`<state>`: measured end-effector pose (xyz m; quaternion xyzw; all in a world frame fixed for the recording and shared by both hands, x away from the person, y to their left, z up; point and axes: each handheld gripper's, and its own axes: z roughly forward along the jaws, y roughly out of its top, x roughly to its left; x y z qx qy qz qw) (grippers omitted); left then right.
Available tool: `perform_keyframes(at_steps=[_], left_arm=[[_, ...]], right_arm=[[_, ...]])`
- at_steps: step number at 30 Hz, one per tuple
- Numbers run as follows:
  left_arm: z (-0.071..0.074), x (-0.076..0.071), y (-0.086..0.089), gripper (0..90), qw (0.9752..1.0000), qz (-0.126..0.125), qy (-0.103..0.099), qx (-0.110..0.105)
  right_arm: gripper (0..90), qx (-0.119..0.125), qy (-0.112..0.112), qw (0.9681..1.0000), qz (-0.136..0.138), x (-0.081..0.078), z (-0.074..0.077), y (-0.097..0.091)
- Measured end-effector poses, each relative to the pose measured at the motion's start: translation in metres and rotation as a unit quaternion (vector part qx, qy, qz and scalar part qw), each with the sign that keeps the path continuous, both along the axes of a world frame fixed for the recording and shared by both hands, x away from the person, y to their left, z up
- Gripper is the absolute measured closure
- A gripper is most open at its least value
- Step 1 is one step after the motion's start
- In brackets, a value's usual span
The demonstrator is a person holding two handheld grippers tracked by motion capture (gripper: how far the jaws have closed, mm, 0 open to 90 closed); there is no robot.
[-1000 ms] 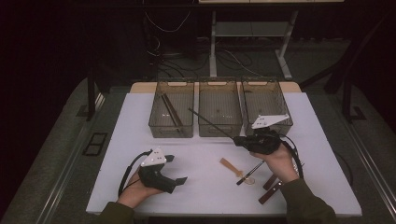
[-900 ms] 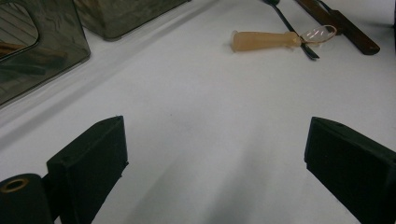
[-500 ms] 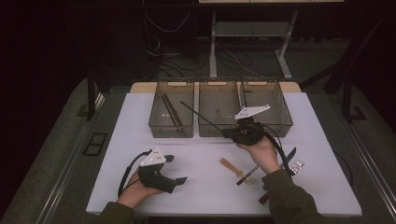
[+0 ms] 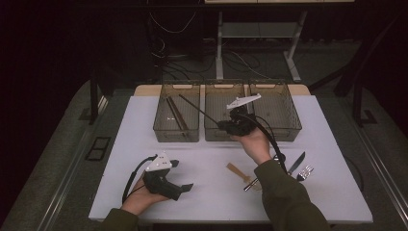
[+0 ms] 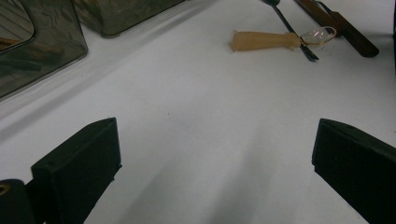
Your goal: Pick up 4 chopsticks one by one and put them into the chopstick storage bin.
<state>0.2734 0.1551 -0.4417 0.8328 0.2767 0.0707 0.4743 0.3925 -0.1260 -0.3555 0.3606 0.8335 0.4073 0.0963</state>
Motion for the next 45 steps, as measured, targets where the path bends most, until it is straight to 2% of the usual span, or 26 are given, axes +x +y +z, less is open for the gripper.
perform_keyframes(at_steps=[3,4,18,25,36,45], left_arm=[[0.001,0.000,0.001,0.9,1.0000,-0.002,-0.004,0.001],[0.001,0.000,0.001,0.9,1.0000,-0.001,-0.002,0.000],[0.002,0.000,0.001,0.9,0.9999,-0.011,-0.005,0.004],[0.002,-0.001,0.000,1.0,0.9999,-0.009,-0.005,-0.004],[0.003,-0.001,0.000,1.0,0.9999,-0.015,-0.004,-0.006],[0.003,-0.002,-0.001,1.0,0.9998,-0.018,-0.003,-0.008]], right_arm=[[86.4,-0.004,0.007,1.0000,-0.002,0.008,0.001,0.009],[86.4,-0.009,0.002,1.0000,-0.001,0.012,0.001,0.012],[86.3,-0.032,0.006,0.9993,-0.017,0.040,0.008,0.049],[86.3,-0.041,0.012,0.9985,-0.034,0.056,0.011,0.065],[86.3,-0.050,0.024,0.9973,-0.047,0.074,0.000,0.091],[86.3,-0.059,0.030,0.9965,-0.051,0.080,-0.008,0.111]])
